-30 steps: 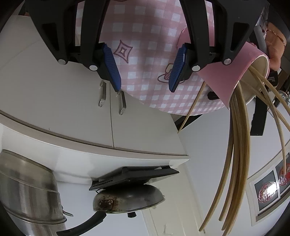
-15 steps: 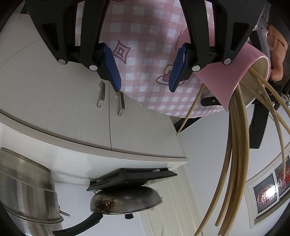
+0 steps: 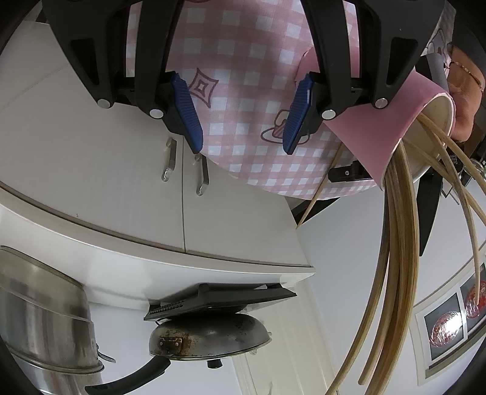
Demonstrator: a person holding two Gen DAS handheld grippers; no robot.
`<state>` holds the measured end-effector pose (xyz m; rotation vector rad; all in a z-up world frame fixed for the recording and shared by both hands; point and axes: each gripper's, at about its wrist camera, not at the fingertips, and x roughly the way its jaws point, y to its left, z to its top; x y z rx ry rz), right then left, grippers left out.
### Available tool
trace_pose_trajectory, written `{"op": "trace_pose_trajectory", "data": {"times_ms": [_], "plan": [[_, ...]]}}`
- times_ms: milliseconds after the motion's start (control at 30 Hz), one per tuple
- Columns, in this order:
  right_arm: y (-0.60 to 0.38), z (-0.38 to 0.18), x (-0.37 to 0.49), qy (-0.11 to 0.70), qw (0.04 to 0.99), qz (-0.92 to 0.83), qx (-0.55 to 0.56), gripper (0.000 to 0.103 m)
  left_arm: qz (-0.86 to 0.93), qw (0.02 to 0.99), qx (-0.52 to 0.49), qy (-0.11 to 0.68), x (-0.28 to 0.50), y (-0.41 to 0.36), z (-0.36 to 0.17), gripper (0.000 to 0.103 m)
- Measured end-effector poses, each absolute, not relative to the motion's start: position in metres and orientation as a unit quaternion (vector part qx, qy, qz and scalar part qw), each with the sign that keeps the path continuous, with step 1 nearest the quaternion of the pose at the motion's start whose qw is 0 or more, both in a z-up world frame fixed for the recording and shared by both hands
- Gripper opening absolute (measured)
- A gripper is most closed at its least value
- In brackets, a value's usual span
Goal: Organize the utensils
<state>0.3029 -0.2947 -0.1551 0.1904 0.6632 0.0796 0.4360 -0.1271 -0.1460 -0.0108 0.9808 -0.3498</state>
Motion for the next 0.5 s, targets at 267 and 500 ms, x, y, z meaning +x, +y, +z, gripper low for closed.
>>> {"op": "trace_pose_trajectory", "data": {"times_ms": [267, 500], "plan": [[-0.293, -0.155, 0.303, 0.327, 0.940, 0.034, 0.089, 0.052, -0.164, 0.861, -0.024, 0.481, 0.435, -0.110, -0.147, 0.006], [-0.293, -0.155, 0.303, 0.330, 0.939, 0.035, 0.090, 0.052, -0.177, 0.861, -0.084, 0.468, 0.432, -0.092, -0.137, 0.007]]}}
